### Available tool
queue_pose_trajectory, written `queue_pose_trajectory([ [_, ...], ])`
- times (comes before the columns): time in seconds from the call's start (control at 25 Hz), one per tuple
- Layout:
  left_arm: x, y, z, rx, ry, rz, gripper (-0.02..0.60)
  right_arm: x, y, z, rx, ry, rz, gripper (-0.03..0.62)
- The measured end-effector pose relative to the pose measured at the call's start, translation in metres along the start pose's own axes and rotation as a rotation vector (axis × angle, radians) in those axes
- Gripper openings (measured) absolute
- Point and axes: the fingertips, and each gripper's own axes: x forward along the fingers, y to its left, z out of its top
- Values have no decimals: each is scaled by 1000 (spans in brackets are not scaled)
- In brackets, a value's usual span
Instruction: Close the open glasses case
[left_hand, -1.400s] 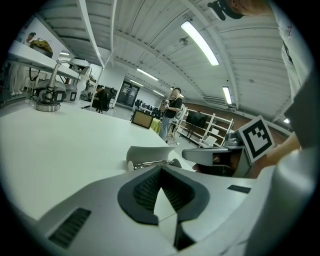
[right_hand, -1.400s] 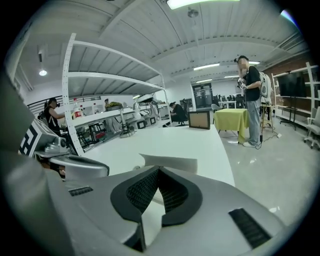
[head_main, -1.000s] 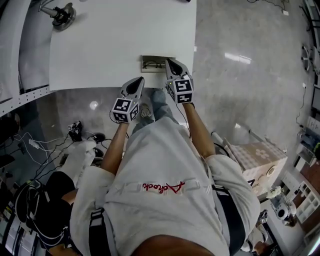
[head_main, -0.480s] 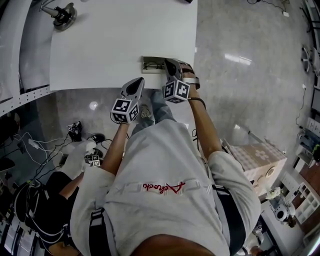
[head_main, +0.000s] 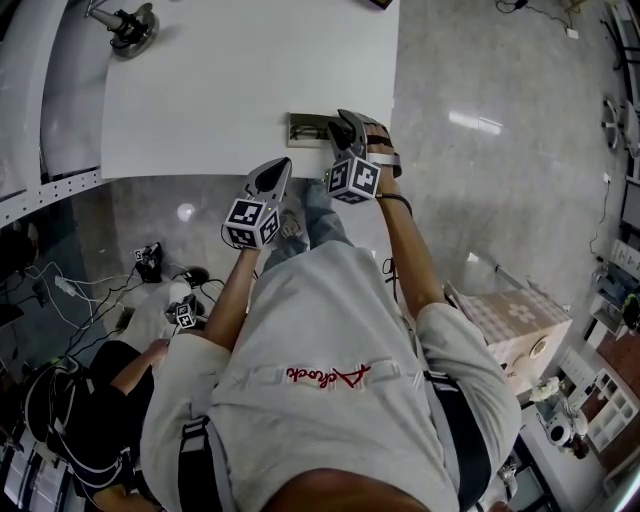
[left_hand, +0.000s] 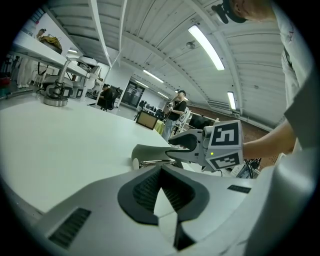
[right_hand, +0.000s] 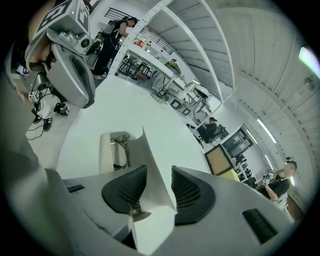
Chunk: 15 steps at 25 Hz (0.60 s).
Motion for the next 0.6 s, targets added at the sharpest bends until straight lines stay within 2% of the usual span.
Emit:
queue_pose_trajectory([
  [0.2, 0, -1, 0, 4, 7, -3, 26, 3, -4, -3, -37, 16, -40, 78],
  [0.6, 5, 0, 0, 7, 11, -13, 26, -2, 2, -1, -49, 12, -19, 63],
])
